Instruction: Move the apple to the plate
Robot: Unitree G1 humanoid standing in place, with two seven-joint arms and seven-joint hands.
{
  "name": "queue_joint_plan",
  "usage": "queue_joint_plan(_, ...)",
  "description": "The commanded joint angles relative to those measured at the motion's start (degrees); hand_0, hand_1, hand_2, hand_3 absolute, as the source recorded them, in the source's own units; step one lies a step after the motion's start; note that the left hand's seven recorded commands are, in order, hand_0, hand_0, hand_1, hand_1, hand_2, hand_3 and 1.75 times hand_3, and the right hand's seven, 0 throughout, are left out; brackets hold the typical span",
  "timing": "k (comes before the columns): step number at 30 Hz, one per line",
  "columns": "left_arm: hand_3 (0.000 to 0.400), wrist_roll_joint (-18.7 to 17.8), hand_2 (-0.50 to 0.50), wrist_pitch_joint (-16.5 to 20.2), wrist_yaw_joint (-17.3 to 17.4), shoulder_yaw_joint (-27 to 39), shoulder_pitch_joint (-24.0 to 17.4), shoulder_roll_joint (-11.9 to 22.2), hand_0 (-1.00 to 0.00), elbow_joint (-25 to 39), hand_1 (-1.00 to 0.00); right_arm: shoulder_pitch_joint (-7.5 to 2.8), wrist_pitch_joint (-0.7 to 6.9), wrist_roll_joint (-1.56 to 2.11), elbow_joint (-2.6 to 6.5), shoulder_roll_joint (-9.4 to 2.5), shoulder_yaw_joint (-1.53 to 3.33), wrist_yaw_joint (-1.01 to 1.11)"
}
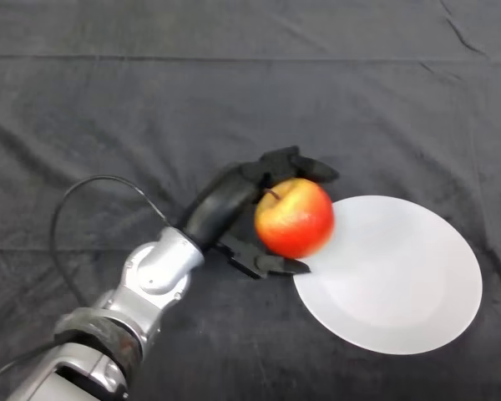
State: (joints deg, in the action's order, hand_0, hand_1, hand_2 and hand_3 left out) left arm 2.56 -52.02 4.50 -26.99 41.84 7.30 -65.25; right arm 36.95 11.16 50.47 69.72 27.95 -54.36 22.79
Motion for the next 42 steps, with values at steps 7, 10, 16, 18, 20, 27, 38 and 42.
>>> queue_joint_plan(7, 0.400, 1.70, 0.00, -1.24, -3.95, -9.88, 5.91, -1.05, -1.00, 5.51, -1.00, 0.80, -0.41, 1.06, -0.26, 1.00, -0.16, -0.02)
queue_joint_plan(10, 0.400, 1.77, 0.00, -0.50, -4.78, -12.99, 6.47, -1.04, -1.00, 6.04, -1.00, 0.82, -0.41, 1.07, -0.21, 1.01, -0.17, 0.00)
queue_joint_plan(16, 0.400, 2.17, 0.00, 2.06, -6.19, -18.45, 7.19, -1.05, -1.00, 6.97, -1.00, 0.84, -0.42, 1.07, -0.14, 1.05, -0.19, 0.04)
queue_joint_plan(18, 0.400, 2.38, 0.00, 3.07, -6.58, -20.25, 7.21, -0.93, -1.00, 7.26, -1.00, 0.85, -0.43, 1.08, -0.11, 1.06, -0.19, 0.05)
queue_joint_plan(20, 0.400, 2.61, 0.00, 4.16, -6.89, -21.94, 7.12, -0.77, -1.00, 7.47, -1.00, 0.86, -0.43, 1.08, -0.09, 1.06, -0.20, 0.06)
queue_joint_plan(27, 0.400, 3.12, 0.00, 8.46, -7.46, -26.55, 7.00, -0.42, -1.00, 7.82, -1.00, 0.88, -0.44, 1.08, -0.03, 1.09, -0.21, 0.09)
queue_joint_plan(38, 0.000, 3.07, 0.00, 14.81, -7.98, -31.05, 8.26, -0.51, 0.00, 8.60, 0.00, 0.90, -0.46, 1.07, 0.03, 1.11, -0.22, 0.13)
queue_joint_plan(42, 0.000, 3.03, 0.00, 16.42, -8.31, -32.13, 8.60, -0.49, 0.00, 8.88, 0.00, 0.90, -0.46, 1.07, 0.05, 1.12, -0.22, 0.14)
